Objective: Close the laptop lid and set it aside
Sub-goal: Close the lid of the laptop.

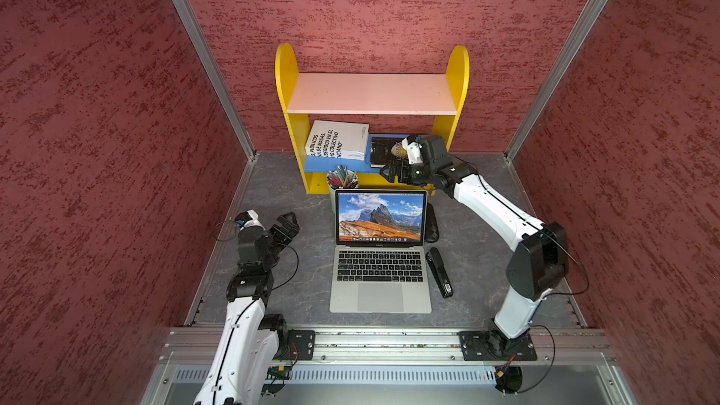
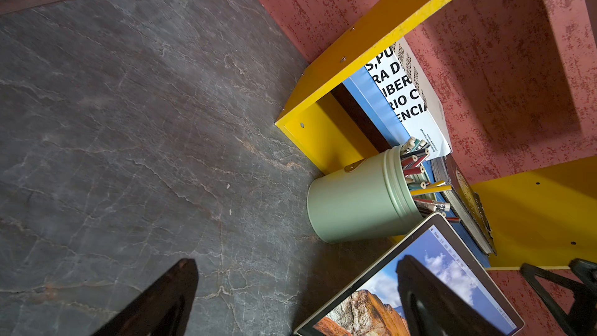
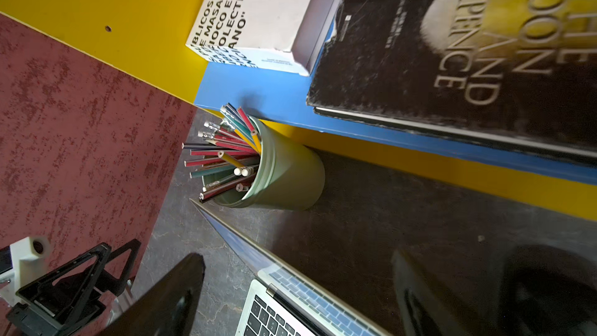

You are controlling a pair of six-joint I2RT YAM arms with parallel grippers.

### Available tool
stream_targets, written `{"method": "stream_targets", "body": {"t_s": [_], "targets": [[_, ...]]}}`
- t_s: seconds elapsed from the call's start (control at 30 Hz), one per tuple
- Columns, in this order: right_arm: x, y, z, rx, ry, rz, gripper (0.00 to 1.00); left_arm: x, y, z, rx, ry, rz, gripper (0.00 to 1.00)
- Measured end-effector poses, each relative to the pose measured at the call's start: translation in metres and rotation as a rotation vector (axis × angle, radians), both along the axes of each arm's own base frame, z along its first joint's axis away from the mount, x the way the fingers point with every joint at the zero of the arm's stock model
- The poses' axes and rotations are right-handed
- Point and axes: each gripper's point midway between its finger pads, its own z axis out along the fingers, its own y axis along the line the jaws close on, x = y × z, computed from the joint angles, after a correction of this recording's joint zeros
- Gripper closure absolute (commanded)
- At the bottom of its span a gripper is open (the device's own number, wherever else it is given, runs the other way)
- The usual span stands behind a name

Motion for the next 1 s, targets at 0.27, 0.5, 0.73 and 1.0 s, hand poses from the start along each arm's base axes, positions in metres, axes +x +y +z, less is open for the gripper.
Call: {"method": "stream_targets", "body": {"t_s": [0.27, 0.5, 0.73, 1.0], "targets": [[0.010, 0.024, -0.021, -0.034, 0.062, 0.049, 0.04, 0.000, -0.001, 0.000, -0.003, 0.002, -0.006, 0.00], [0.006, 0.034, -0.034, -0.063, 0.097, 0.149, 0.02, 0.000, -0.001, 0.000, -0.003, 0.001, -0.007, 0.00], [-0.007, 0.040, -0.045, -0.104, 0.108, 0.284, 0.02, 0.000, -0.001, 0.000, -0.004, 0.002, -0.008, 0.00], [-0.017, 0.036, -0.057, -0.186, 0.087, 0.400, 0.02, 0.000, -0.001, 0.000, -0.003, 0.000, -0.008, 0.00]]}}
